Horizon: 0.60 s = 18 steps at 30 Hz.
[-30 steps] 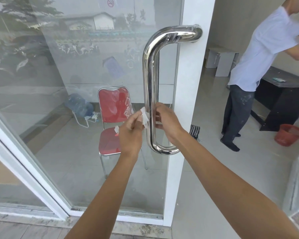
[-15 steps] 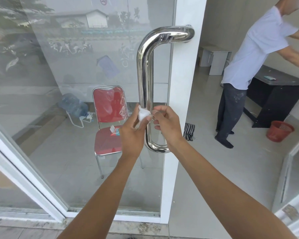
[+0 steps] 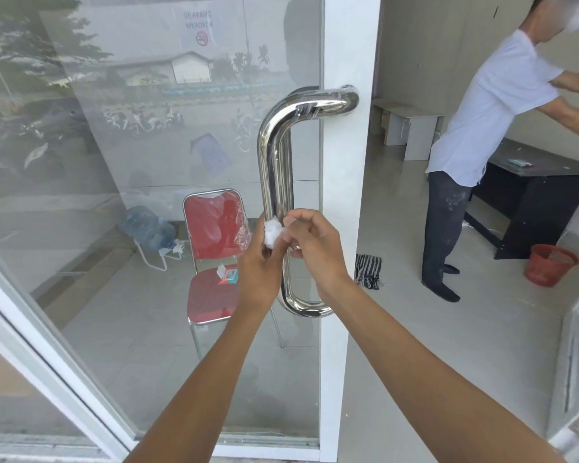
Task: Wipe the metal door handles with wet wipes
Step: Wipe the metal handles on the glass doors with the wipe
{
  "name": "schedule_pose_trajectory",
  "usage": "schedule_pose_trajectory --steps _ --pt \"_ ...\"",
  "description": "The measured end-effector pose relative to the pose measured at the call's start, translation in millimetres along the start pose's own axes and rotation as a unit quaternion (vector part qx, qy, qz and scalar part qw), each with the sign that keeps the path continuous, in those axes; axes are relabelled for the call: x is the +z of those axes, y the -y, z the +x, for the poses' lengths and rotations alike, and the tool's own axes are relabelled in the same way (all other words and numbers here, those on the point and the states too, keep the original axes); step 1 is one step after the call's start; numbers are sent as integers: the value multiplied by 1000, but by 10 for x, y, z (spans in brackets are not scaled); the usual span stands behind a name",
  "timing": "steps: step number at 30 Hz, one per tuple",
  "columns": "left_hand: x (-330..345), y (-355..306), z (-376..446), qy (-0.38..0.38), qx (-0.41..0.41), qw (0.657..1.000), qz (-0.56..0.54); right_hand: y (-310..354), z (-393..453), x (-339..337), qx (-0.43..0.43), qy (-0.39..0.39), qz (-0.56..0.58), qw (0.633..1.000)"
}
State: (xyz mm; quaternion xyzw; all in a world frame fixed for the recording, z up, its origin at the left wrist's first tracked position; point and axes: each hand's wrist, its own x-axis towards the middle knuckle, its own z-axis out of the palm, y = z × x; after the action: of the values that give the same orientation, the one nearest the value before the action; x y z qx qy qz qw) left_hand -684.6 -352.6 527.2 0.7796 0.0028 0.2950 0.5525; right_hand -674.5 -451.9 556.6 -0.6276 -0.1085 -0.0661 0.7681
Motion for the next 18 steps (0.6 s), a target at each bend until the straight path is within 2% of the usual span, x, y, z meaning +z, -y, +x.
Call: schedule_pose_trajectory --steps 4,11,15,18 --pt "-130 -118 2 66 -10 997 -32 39 2 57 5 -21 4 1000" --pt "-247 -656 317 94 26 995 13 294 34 159 -46 -38 41 997" --pt "-241 -715 307 120 14 990 -70 387 13 195 -86 -47 57 994" --pt "-220 -658 292 119 7 986 -116 408 -2 211 -106 -15 70 992"
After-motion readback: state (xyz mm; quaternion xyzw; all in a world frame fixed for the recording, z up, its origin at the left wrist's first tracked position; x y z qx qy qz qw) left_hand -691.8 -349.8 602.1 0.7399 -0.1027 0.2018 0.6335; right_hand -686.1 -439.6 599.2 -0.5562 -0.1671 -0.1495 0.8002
